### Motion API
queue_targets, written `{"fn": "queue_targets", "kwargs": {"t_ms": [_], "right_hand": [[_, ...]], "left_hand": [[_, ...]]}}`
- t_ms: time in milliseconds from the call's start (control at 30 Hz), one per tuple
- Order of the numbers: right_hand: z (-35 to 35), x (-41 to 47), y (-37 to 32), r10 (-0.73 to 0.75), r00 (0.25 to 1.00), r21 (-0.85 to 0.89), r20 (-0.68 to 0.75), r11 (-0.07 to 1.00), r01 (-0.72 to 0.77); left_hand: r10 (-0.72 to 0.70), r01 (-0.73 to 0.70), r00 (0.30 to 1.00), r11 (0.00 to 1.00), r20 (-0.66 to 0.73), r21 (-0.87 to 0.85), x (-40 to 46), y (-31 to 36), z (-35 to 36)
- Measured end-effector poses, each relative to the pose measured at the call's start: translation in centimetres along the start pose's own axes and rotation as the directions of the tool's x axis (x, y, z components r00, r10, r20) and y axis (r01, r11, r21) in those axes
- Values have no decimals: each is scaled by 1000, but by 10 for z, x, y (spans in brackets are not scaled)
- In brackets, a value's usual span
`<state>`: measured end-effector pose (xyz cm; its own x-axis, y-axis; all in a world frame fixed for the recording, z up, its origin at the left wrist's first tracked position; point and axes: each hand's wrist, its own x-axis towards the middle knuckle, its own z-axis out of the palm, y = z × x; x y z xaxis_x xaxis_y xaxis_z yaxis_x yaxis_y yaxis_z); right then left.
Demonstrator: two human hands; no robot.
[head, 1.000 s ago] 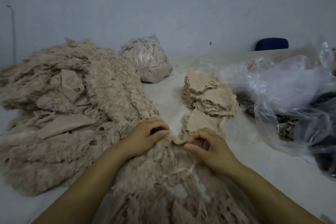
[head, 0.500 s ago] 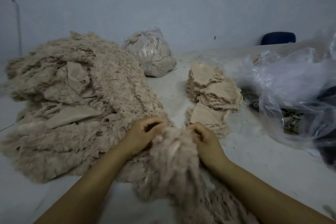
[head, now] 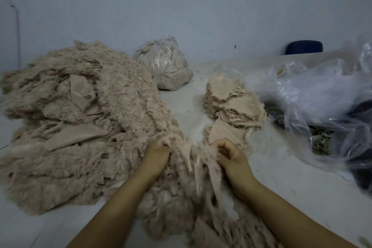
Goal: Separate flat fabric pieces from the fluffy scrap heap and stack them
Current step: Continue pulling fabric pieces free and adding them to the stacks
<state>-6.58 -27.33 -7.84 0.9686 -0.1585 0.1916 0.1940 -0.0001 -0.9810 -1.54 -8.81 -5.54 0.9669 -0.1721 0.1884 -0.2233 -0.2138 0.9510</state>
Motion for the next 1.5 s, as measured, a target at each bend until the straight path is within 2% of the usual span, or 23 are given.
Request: {"fn": "queue_targets", "kwargs": {"t_ms": [67, 133, 167, 233, 267, 300, 367, 400, 433, 467, 533, 567, 633, 733, 833, 900, 967, 1033, 1100, 1200, 1333, 1433, 1500], "right_hand": [[-4, 5, 3, 129, 986, 154, -106, 982, -112], [-10, 9, 5, 206, 969, 232, -135, 958, -171], [-11, 10, 4, 212, 969, 241, -129, 954, -177], [-10, 8, 1, 185, 976, 226, -115, 962, -156], [-9, 7, 0, 160, 980, 213, -116, 968, -133], [-8, 6, -1, 133, 983, 194, -129, 975, -107], [-9, 5, -4, 95, 976, 155, -195, 986, -65], [-10, 6, -5, 90, 967, 148, -239, 987, -55], [-10, 7, -7, 93, 954, 150, -285, 987, -51], [-11, 7, -9, 98, 941, 158, -325, 986, -48], [-11, 6, -12, 87, 931, 180, -355, 983, -23], [-9, 5, -14, 72, 935, 178, -347, 984, -10], [-4, 3, -15, 40, 947, 138, -320, 990, 5], [-1, 0, -18, 21, 927, 110, -373, 994, 21], [-14, 5, -22, 119, 848, 230, -517, 973, 4], [-21, 9, -24, 192, 820, 326, -539, 945, -7], [-20, 9, -24, 211, 837, 349, -504, 937, -25], [-14, 7, -24, 184, 876, 325, -445, 945, -33], [-8, 3, -25, 146, 928, 325, -343, 945, -29], [0, -3, -25, 85, 983, 292, -163, 956, -34], [0, -5, -20, 2, 992, 197, -130, 980, 24], [-7, -2, -19, -33, 985, 203, -172, 977, 69], [-6, -1, -16, 6, 988, 259, -154, 965, 35]], "left_hand": [[-183, 136, 971, 951, -151, -278, 4, 0, -2], [-285, 188, 945, 875, -163, -446, 6, -1, -6], [-243, 161, 959, 889, -143, -429, 5, 1, -9], [-68, 55, 996, 978, -59, -202, 4, 0, -19], [2, 2, 996, 999, 85, -44, 3, 2, -25], [5, -36, 949, 995, 315, 92, 1, 8, -34], [-147, -60, 669, 966, 728, 251, -3, 19, -51], [-201, -72, 555, 955, 807, 287, -2, 21, -57], [-246, -51, 508, 948, 825, 314, -1, 23, -60], [-273, -21, 543, 941, 794, 337, -3, 27, -56], [-234, -53, 757, 909, 611, 414, -4, 31, -39], [-133, -126, 861, 878, 490, 461, -3, 31, -27], [16, -165, 935, 903, 354, 396, -6, 30, 0], [-37, -102, 861, 965, 507, 244, -11, 30, 31], [-68, -247, 777, 882, 626, 402, -7, 23, 29], [-191, -285, 719, 796, 669, 533, 0, 20, 17], [-279, -282, 679, 755, 679, 592, 5, 19, 6], [-288, -248, 651, 794, 702, 556, 8, 25, 4], [-209, -127, 702, 904, 681, 408, 7, 32, 14], [-173, 184, 874, 983, 454, 19, 3, 30, 39], [-194, 240, 961, 940, 198, -244, 3, 29, 51], [-225, 260, 965, 845, 132, -466, 9, 32, 46], [-198, 227, 974, 841, 111, -491, 9, 32, 46]]}}
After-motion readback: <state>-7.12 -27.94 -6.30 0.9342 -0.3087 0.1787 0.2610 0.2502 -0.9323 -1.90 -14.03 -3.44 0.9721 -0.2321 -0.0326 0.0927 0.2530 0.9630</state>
